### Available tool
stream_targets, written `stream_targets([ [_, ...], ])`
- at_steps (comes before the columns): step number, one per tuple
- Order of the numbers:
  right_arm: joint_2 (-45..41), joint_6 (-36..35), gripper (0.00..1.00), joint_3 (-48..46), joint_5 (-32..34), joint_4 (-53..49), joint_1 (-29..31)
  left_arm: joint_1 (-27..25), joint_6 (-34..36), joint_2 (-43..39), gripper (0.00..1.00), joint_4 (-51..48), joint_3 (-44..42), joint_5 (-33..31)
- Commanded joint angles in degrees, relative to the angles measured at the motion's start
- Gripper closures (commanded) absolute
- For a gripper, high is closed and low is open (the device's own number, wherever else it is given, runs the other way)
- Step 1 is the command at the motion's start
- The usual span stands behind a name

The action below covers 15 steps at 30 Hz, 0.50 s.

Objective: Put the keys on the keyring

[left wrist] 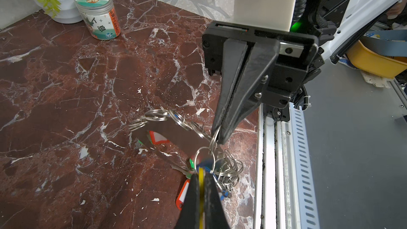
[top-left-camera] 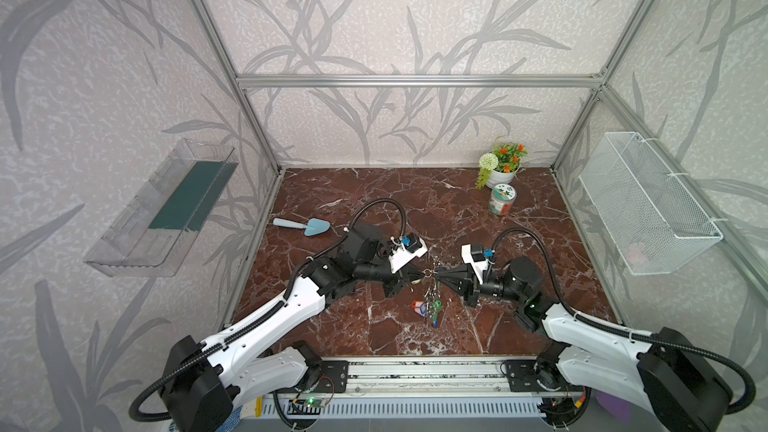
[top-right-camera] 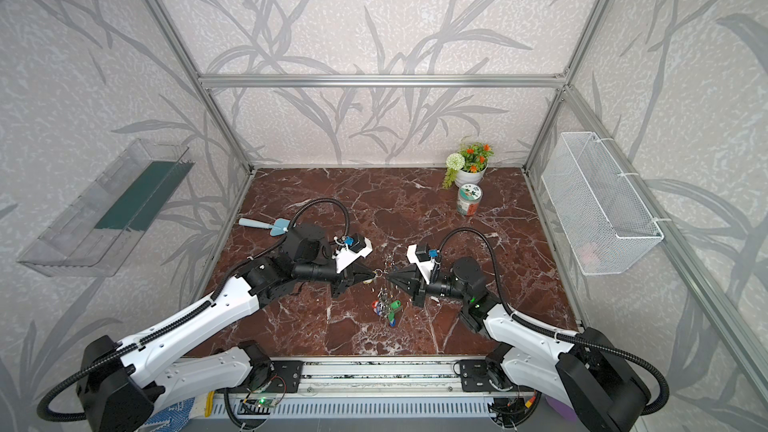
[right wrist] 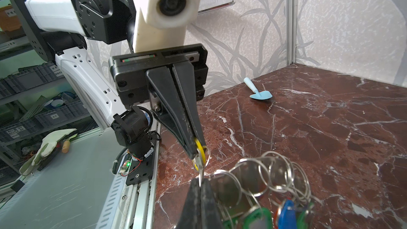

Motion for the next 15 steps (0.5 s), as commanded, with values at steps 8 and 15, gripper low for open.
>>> stream_targets([
  [8, -1.9, -2.1, 1.0, 0.7, 1.5, 1.2, -0.2, 0.6, -3.3, -0.7, 1.0, 7.5, -2.4, -2.1],
  [15, -1.6, -2.1, 1.0, 0.6, 2.0, 1.3, -0.1, 0.5, -7.9, -1.8, 1.0, 11.8, -5.1, -3.4],
])
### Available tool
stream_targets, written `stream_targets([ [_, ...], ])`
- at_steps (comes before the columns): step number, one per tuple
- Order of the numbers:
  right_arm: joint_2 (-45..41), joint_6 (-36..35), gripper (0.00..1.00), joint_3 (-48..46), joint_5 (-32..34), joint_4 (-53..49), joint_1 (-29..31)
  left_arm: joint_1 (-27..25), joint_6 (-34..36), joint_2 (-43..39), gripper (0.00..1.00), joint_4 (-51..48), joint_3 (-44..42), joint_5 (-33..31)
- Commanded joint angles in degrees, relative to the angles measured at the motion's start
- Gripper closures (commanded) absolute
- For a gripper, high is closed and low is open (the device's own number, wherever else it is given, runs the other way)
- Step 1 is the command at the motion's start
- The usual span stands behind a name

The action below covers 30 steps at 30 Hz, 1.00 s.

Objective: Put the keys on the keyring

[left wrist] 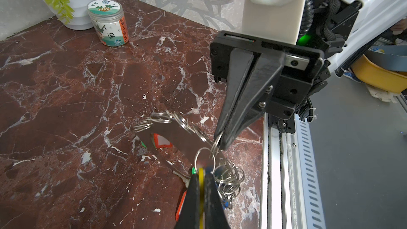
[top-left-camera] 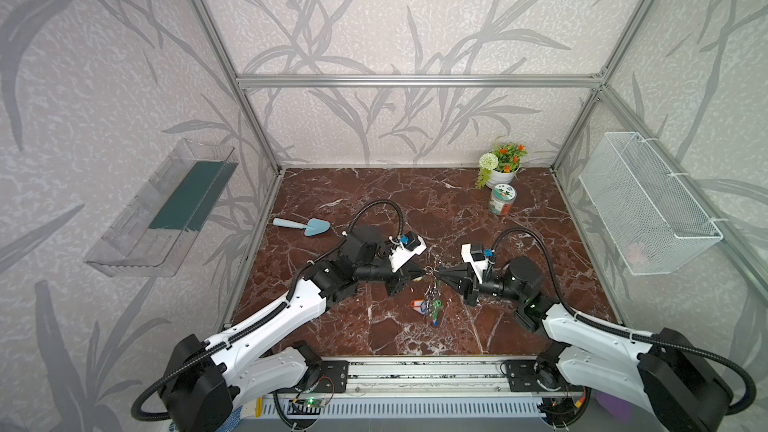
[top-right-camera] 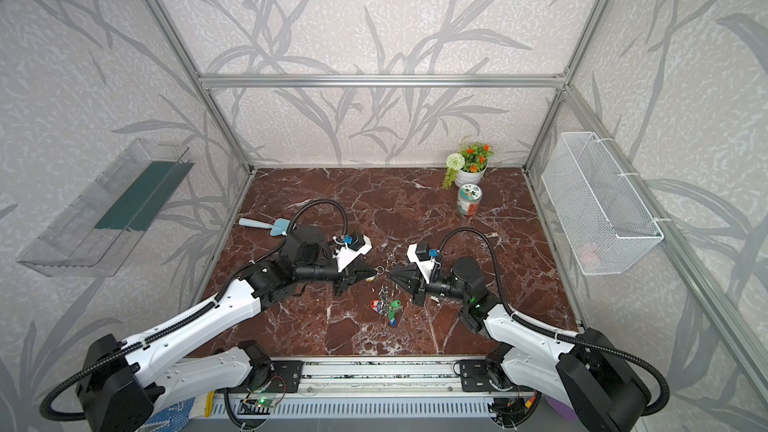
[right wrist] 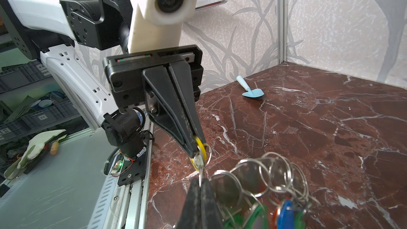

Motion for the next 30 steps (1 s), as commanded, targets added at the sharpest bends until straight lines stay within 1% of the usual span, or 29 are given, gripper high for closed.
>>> stream_targets([
  [1, -1.5, -0.8, 1.0, 0.6, 0.2, 2.8, -0.1, 0.5, -3.2, -1.7, 1.0, 3.8, -1.2, -2.3],
  [4, -1.7, -1.0, 1.0, 0.5, 0.7, 2.4, -0.2, 0.5, -5.2, -2.6, 1.0, 5.0, -2.4, -3.4],
  [7, -1.6, -0.8, 1.0, 0.6, 0.8, 2.5, -0.2, 0.5, -6.3, -3.8, 0.96, 5.8, -3.8, -4.8],
  [10, -1.5, -1.0, 1.0, 0.7, 1.1, 2.1, -0.1, 0.5, -7.2, -4.6, 0.94, 5.7, -4.7, -6.0],
  [16, -2.0, -1.5, 1.0, 1.5, 1.3, -0.4, -0.2, 0.5, -8.2, -5.3, 0.86, 4.0, -4.5, -9.8],
  [18, -2.4, -1.8, 1.0, 2.0, 1.4, -1.5, -0.2, 0.5, -8.1, -5.4, 0.77, 3.2, -4.1, -10.4],
  [25, -3.5, -2.8, 1.0, 3.9, 2.9, -6.1, -0.2, 0.5, -8.1, -10.0, 0.62, 3.1, -4.8, -15.2],
  [28, -3.5, -2.7, 1.0, 4.3, 4.0, -8.0, -0.1, 0.5, -8.0, -13.6, 0.52, 2.9, -5.2, -16.5],
  [29, -3.4, -2.6, 1.0, 4.6, 4.4, -8.1, 0.0, 0.5, -8.0, -14.8, 0.48, 2.7, -5.4, -16.8],
  [30, -2.9, -2.5, 1.0, 5.1, 4.8, -8.6, -0.1, 0.5, -8.2, -16.2, 0.3, 2.7, -5.8, -17.2],
])
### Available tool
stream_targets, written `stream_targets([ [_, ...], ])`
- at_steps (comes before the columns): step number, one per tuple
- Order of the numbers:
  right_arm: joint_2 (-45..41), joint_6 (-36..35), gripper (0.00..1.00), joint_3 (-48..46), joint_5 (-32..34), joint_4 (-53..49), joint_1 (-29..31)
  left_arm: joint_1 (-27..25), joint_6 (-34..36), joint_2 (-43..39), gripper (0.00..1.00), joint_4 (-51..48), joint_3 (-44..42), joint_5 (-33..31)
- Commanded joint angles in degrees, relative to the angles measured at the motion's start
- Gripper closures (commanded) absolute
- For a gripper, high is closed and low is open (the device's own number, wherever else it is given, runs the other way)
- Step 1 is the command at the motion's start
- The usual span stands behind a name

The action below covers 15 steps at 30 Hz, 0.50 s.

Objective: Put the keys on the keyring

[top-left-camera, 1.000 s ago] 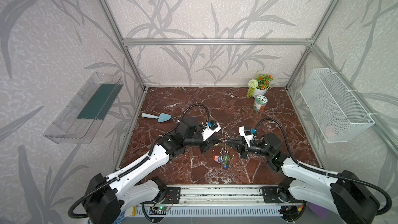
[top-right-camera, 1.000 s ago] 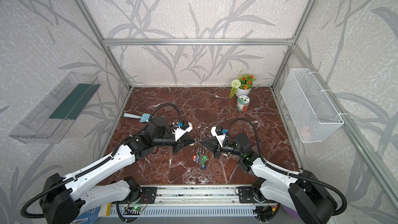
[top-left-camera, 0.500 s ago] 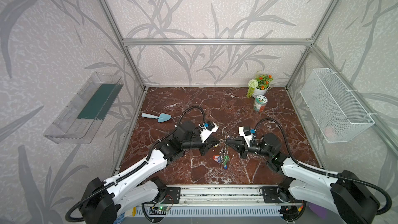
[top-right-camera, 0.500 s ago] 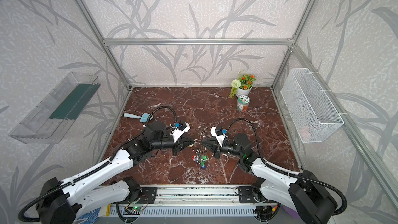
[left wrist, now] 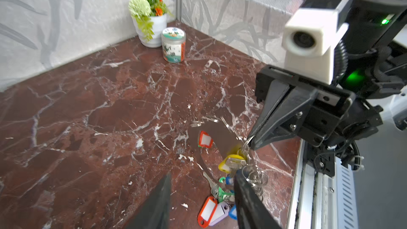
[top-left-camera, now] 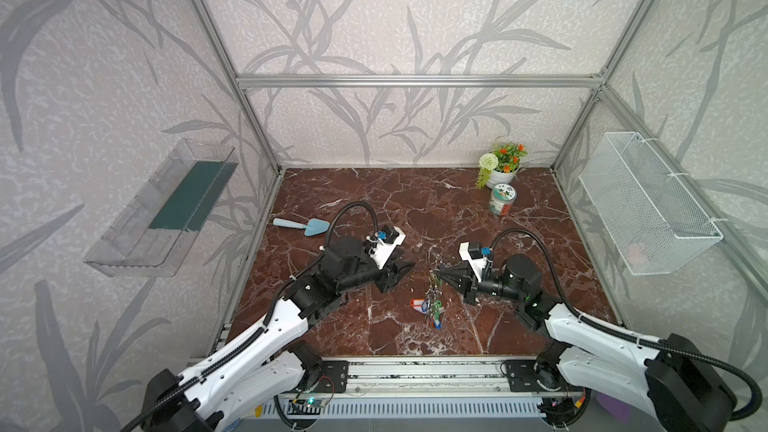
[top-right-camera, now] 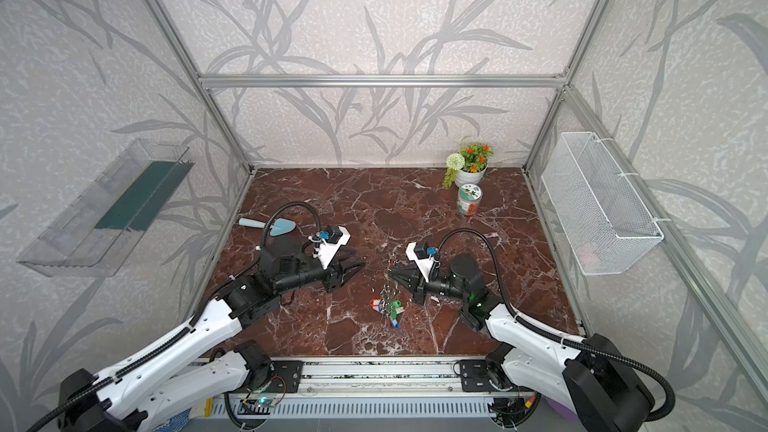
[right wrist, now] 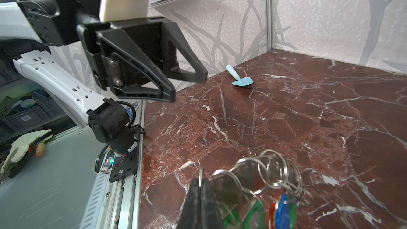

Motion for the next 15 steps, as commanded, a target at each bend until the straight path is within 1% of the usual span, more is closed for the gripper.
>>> stream_targets([
  [1, -0.4, -0.8, 1.0, 3.9, 1.7, 0.0, 0.0, 0.1, -0.7, -4.6, 0.01, -0.3, -1.4, -3.3],
  [4, 2.0, -1.7, 1.0, 6.4, 2.9, -1.4, 0.7, 0.1, -2.0, -9.1, 0.01, 0.4, -3.7, -5.8],
  [7, 6.2, -2.5, 1.0, 10.2, 4.3, -2.3, 1.8, 0.1, -3.1, -12.4, 0.01, 1.2, -5.3, -8.6],
  [10, 11.4, -2.2, 1.0, 14.6, 4.1, -1.0, 3.2, 0.1, -4.1, -13.7, 0.01, 1.7, -5.8, -10.5],
  [13, 16.3, -2.5, 1.0, 19.8, 4.4, -1.1, 5.5, 0.1, -3.4, -13.5, 0.01, 0.9, -5.3, -9.8],
  [15, 18.6, -2.8, 1.0, 22.7, 4.8, -1.3, 7.5, 0.1, -3.3, -13.5, 0.01, 0.3, -4.9, -10.9],
])
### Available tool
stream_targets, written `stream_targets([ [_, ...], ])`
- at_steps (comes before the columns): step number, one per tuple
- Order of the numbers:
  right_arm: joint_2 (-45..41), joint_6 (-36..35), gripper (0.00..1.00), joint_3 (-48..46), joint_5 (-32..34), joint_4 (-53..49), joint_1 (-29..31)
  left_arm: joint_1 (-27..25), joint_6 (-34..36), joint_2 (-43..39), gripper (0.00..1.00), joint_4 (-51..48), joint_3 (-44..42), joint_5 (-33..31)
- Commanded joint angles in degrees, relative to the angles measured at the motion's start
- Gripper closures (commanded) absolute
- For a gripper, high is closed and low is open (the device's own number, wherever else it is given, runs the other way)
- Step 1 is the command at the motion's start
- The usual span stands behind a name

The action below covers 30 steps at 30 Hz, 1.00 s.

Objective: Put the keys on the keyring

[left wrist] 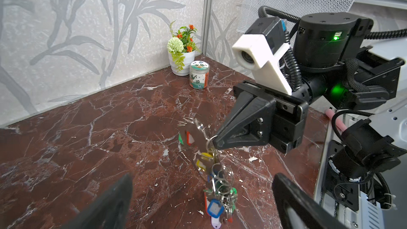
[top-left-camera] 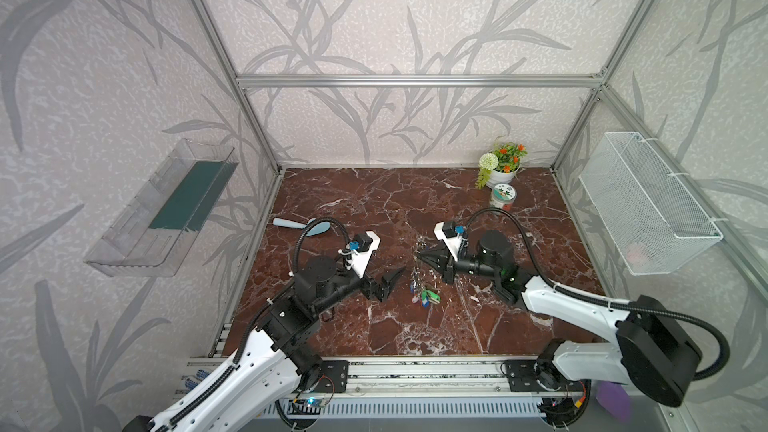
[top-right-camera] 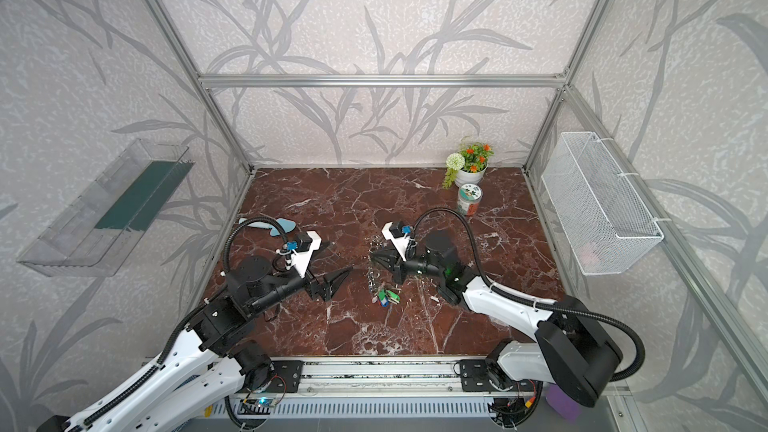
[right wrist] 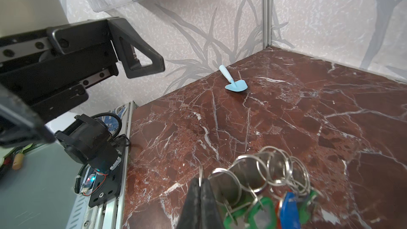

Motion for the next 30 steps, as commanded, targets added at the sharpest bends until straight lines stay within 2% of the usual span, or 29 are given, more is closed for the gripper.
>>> stream_targets([
  [1, 2.3, -1.0, 1.0, 5.5, 0.4, 3.6, 3.0, 0.1, -0.8, -0.6, 0.01, -0.2, 0.4, -3.1],
  [6, 6.4, 1.9, 1.0, 6.7, 0.3, 7.7, 2.5, 0.1, -1.0, -1.3, 0.01, 0.2, -0.1, -3.7],
  [12, 12.6, 11.4, 1.0, 0.6, 0.0, 20.3, -4.4, 0.1, -1.1, -0.3, 0.01, -0.2, 0.3, -2.8],
  [24, 11.9, 10.7, 1.0, -13.3, 17.4, 22.7, -10.5, 0.1, -1.6, 1.1, 0.01, 0.2, 0.4, -1.2],
  [28, 10.3, 11.5, 1.0, -17.8, 19.3, 25.0, -12.8, 0.2, -2.0, 1.5, 0.01, 0.5, 0.3, -1.0],
  [30, 9.4, 11.7, 0.96, -19.8, 20.0, 26.3, -13.6, 0.1, -2.3, 1.7, 0.01, 0.7, 0.4, -1.0],
])
